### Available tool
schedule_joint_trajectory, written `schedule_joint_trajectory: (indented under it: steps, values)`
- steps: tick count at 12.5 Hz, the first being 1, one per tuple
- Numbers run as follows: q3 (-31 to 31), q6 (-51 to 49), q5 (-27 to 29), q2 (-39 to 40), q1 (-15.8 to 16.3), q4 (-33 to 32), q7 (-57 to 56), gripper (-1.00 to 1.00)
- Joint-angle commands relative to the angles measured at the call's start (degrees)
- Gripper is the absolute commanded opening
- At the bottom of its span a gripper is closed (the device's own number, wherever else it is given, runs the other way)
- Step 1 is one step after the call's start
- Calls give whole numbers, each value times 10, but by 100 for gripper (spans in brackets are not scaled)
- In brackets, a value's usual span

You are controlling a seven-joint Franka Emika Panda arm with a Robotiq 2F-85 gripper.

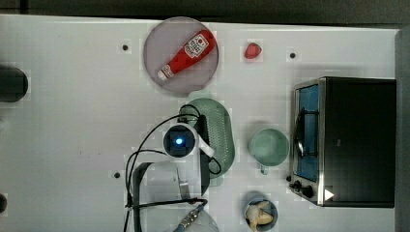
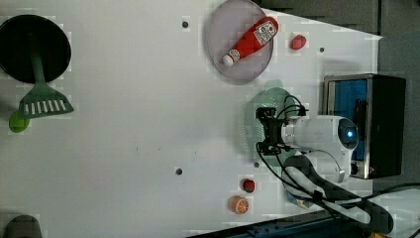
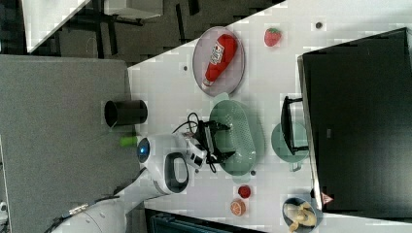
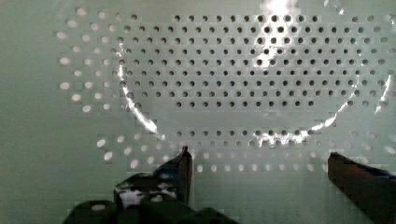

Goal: Drag strainer right to left.

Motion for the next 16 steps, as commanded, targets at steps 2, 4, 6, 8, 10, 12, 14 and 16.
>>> schedule_joint_trajectory:
  steps: [2, 4, 6, 8, 10, 12, 14, 16]
  values:
    - [18, -7, 7, 15, 56, 23, 120, 100]
    - [30, -15, 7, 22, 75, 38, 147, 100]
    - [42, -31, 7, 31, 92, 58, 178, 100]
    - [52, -44, 7, 42, 109, 81, 199, 100]
    - [57, -57, 8, 55, 127, 106, 230, 100]
    - [57, -70, 8, 69, 148, 134, 245, 100]
    - [58, -83, 10, 81, 168, 159, 260, 100]
    - [58, -87, 21, 92, 186, 179, 275, 100]
